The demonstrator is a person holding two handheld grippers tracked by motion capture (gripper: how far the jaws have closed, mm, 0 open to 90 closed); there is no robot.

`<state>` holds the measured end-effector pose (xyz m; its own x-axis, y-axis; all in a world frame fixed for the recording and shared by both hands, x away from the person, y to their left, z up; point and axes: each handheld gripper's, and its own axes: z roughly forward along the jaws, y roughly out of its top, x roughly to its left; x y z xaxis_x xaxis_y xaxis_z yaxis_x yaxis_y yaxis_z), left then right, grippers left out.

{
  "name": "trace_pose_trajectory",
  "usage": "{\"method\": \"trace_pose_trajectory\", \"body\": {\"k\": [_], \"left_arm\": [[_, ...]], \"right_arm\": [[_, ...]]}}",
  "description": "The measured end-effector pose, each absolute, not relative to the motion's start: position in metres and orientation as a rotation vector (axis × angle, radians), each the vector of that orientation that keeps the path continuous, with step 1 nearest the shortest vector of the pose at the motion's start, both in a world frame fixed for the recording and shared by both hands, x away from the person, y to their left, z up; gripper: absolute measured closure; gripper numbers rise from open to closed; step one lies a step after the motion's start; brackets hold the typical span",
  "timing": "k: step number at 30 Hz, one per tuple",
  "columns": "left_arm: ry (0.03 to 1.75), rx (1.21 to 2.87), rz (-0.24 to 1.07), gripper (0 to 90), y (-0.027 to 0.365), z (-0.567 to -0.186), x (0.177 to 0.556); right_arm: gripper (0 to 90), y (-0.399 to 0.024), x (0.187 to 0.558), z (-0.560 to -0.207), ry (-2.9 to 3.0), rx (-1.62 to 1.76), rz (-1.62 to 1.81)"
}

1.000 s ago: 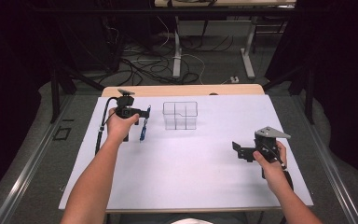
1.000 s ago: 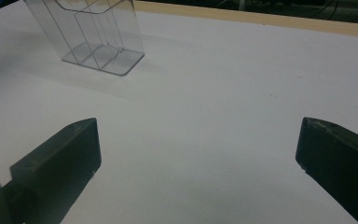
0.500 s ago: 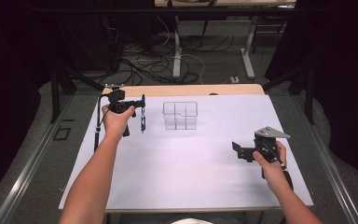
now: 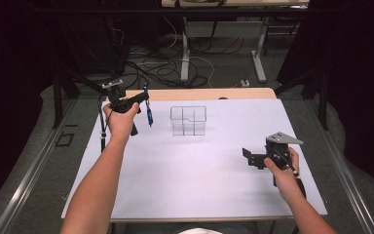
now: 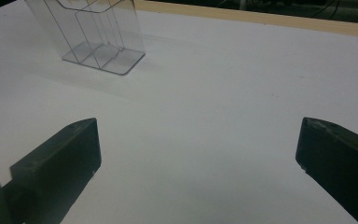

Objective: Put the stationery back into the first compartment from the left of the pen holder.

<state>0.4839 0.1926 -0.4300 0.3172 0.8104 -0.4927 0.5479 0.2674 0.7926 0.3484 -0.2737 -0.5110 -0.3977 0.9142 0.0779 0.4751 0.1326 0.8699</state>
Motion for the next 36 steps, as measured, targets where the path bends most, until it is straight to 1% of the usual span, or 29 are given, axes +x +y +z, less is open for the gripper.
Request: {"method": "trace_pose_trajectory", "body": {"k": [10,18,26,36], "left_arm": [[1.268,1.362,0.383,79.5,0.181,-0.412,0.481],[1.234,1.336,0.401,79.6,0.167,-0.412,0.479],[1.208,1.359,0.428,79.6,0.15,-0.418,0.483],[1.214,1.364,0.429,79.6,0.131,-0.432,0.494]], "right_arm": [[0.0,-0.274,0.349,-0.511,1.932,1.333,1.206],[0.0,-0.274,0.349,-0.512,1.934,1.335,1.208],[0.0,-0.274,0.349,-0.512,1.927,1.333,1.209],[0.0,-0.275,0.348,-0.511,1.934,1.329,1.221]]}}
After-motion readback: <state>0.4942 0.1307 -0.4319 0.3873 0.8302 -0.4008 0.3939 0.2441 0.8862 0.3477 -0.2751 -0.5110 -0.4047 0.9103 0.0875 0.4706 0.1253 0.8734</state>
